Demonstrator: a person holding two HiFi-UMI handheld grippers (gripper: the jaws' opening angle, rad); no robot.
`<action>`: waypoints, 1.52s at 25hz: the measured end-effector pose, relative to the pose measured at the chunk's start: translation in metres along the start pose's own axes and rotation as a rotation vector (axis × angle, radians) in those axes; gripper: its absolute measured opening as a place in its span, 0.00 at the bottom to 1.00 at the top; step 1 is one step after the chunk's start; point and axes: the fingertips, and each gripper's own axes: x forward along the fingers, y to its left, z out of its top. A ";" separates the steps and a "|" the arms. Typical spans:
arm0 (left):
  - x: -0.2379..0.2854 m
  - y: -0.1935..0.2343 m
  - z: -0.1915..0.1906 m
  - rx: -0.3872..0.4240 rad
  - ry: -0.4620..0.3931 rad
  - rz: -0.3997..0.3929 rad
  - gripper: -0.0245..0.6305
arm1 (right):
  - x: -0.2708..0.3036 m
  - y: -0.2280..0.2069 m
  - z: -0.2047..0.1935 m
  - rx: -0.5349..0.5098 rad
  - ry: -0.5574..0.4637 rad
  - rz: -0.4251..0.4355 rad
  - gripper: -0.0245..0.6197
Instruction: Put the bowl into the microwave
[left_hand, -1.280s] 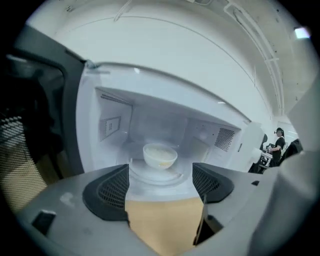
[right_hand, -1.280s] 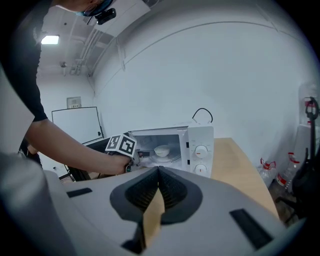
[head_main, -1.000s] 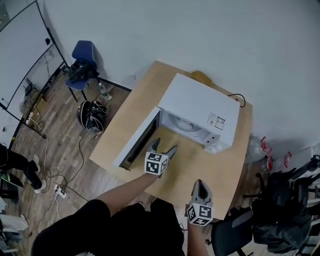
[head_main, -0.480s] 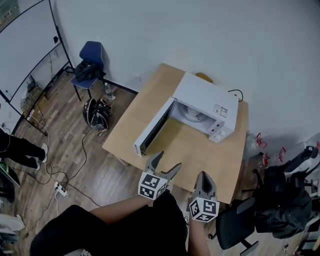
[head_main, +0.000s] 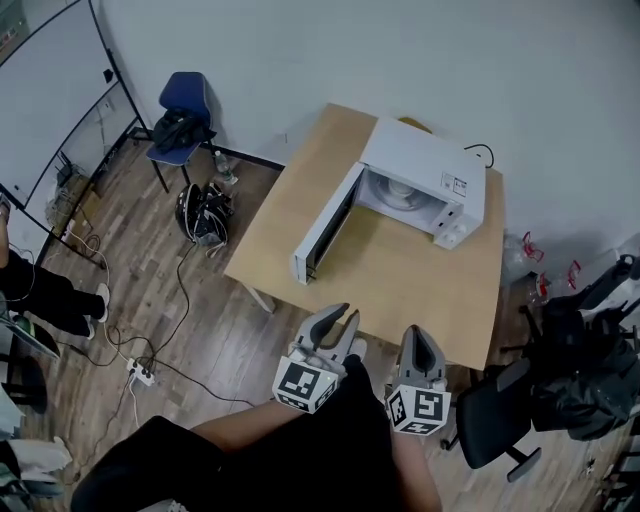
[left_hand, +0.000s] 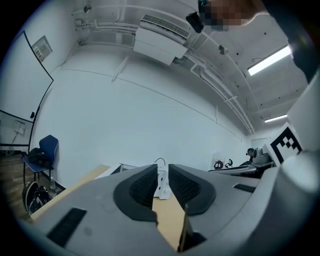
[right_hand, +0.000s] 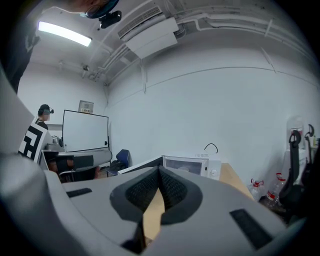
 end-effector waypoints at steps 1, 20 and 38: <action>-0.005 -0.001 0.000 -0.003 0.002 -0.005 0.15 | -0.003 0.003 -0.001 -0.004 0.002 -0.003 0.13; -0.005 -0.009 -0.007 0.015 0.111 0.023 0.07 | -0.024 -0.001 -0.004 -0.055 -0.049 -0.025 0.13; 0.026 -0.038 0.004 0.082 0.085 -0.066 0.07 | -0.025 -0.032 0.011 -0.060 -0.103 -0.103 0.13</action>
